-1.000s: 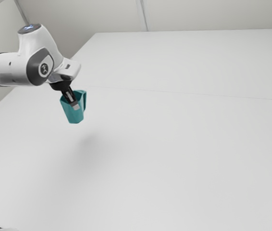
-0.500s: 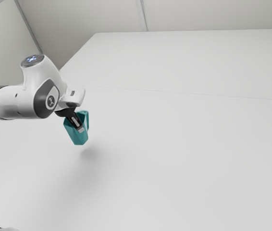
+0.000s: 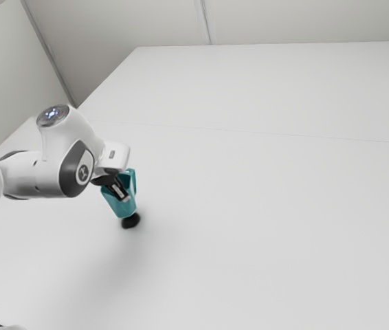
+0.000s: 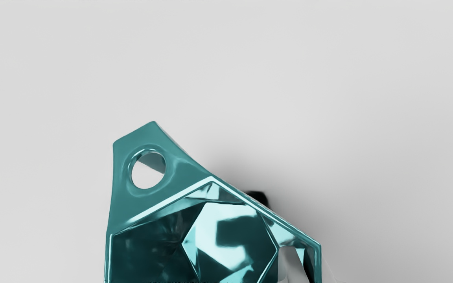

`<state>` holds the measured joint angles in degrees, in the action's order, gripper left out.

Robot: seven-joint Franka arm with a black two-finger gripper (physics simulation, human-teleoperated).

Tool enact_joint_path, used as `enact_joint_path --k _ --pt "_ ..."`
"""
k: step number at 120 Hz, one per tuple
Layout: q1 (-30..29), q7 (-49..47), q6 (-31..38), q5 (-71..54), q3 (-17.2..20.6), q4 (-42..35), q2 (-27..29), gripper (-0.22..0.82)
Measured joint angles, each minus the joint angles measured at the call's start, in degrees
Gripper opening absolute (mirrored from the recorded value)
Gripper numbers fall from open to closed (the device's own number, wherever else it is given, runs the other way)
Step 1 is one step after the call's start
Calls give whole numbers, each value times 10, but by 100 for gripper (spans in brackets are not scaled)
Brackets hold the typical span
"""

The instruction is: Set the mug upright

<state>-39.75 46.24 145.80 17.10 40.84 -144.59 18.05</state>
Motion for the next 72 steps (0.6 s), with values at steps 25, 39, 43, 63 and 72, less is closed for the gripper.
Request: enact_joint_path --k 25,39,43,63,72 --pt "0 10 34 33 15 -3 -8 -18" --pt "-1 15 47 40 16 -9 -13 -18" --pt "-1 16 50 41 17 -10 -14 -18" --pt "-2 22 63 44 20 -18 -15 -18" --pt "-3 24 67 44 20 -20 -15 -18"
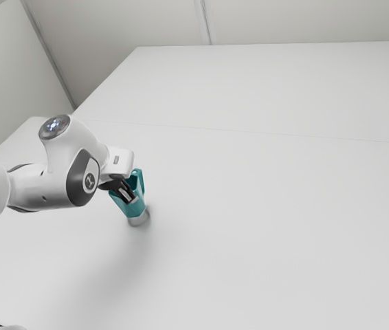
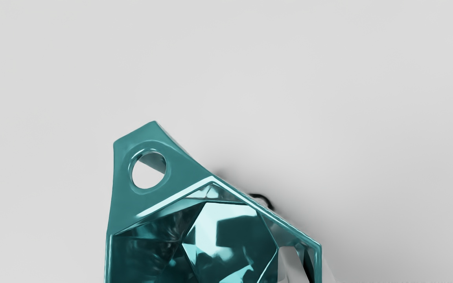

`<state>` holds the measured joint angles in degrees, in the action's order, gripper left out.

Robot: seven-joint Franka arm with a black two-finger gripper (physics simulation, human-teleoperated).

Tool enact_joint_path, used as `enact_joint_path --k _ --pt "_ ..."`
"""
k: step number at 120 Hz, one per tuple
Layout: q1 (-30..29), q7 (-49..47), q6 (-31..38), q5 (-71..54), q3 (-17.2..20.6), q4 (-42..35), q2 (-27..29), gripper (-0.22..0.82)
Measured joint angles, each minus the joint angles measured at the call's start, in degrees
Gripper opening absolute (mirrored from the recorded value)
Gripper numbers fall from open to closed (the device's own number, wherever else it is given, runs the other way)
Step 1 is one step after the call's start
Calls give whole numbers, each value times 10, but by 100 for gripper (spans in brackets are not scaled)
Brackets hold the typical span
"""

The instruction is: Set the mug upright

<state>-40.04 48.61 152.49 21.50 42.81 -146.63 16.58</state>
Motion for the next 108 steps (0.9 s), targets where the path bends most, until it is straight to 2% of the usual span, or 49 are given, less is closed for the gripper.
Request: enact_joint_path --k 30,85,108 --pt "-2 6 8 1 0 -2 0 -18" --pt "1 16 45 0 1 -15 -35 -18" --pt "1 20 53 1 1 -16 -35 -3"
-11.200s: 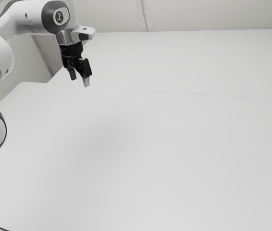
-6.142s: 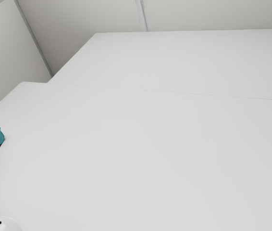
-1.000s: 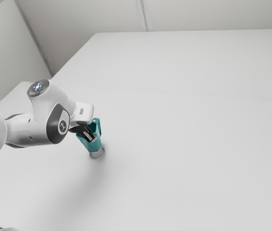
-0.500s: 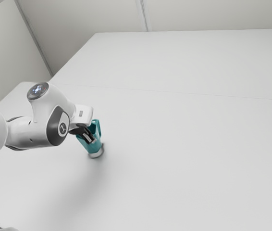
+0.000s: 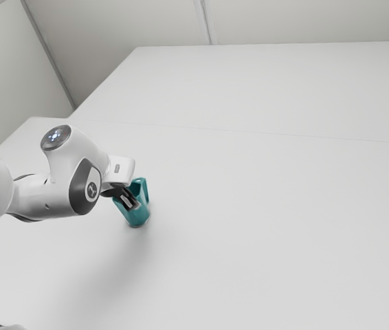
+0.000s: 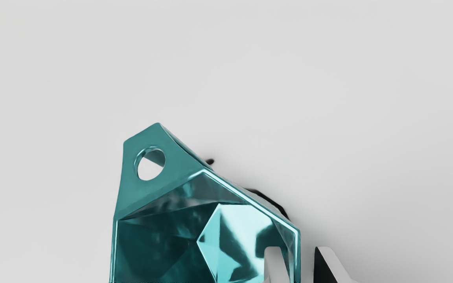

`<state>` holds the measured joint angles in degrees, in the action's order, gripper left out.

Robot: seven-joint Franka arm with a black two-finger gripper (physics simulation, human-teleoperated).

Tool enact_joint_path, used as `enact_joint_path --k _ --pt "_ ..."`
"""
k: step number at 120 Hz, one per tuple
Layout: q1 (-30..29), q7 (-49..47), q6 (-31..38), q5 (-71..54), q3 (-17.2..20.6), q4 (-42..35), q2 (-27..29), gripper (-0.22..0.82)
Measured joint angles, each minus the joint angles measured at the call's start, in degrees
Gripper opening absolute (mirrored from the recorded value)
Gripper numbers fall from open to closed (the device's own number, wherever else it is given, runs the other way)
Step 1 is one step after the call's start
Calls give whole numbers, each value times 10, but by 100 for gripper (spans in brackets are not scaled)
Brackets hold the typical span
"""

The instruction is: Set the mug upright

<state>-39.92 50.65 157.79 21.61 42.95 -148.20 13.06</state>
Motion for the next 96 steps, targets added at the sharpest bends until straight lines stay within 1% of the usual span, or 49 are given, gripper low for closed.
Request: enact_joint_path --k 33,48,69,96 --pt "1 4 3 0 3 1 3 18" --pt "1 6 3 0 4 1 7 26" --pt "1 7 2 0 5 1 21 31" --pt "1 8 -3 1 8 5 57 34"
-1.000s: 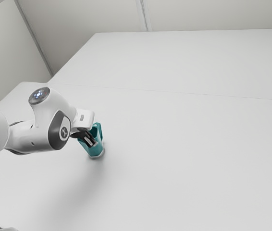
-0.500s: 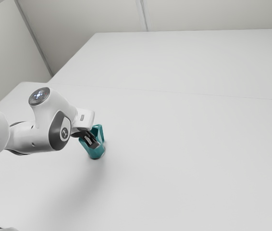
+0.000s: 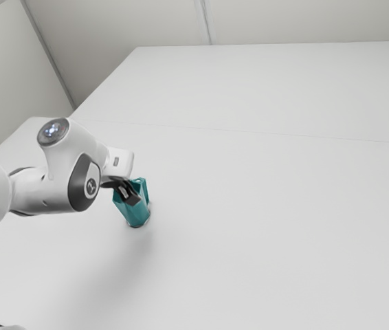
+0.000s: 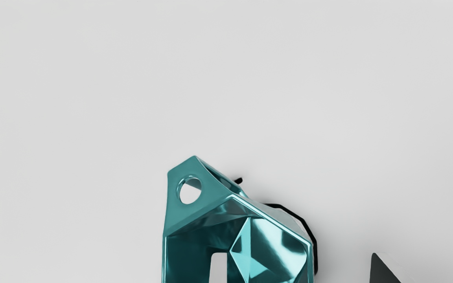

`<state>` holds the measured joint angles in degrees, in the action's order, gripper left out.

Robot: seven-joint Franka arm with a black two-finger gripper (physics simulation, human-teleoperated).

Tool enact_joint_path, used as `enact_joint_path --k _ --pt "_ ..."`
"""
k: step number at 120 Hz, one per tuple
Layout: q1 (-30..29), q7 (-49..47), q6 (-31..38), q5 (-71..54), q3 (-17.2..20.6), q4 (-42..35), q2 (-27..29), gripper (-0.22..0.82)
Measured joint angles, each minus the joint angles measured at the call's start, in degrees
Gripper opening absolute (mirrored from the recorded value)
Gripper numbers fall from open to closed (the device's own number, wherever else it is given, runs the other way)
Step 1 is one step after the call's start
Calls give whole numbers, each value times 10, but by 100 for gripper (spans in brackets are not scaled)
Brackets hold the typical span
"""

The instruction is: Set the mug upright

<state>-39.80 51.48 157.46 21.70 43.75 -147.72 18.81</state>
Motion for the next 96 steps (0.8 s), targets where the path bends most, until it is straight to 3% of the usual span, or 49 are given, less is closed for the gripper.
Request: enact_joint_path --k 16,32,44,58,67,80,96 --pt "-4 0 -25 5 0 42 16 35" --pt "-13 -14 -113 -4 -13 177 1 40" --pt "49 -57 -231 -109 -69 353 -88 47" --pt "204 -128 -403 -214 -194 559 -234 53" --pt "267 -180 -507 -247 -245 649 -293 55" --pt "302 -249 -615 -262 -272 704 -324 57" --pt "306 -318 -687 -263 -281 712 -330 59"
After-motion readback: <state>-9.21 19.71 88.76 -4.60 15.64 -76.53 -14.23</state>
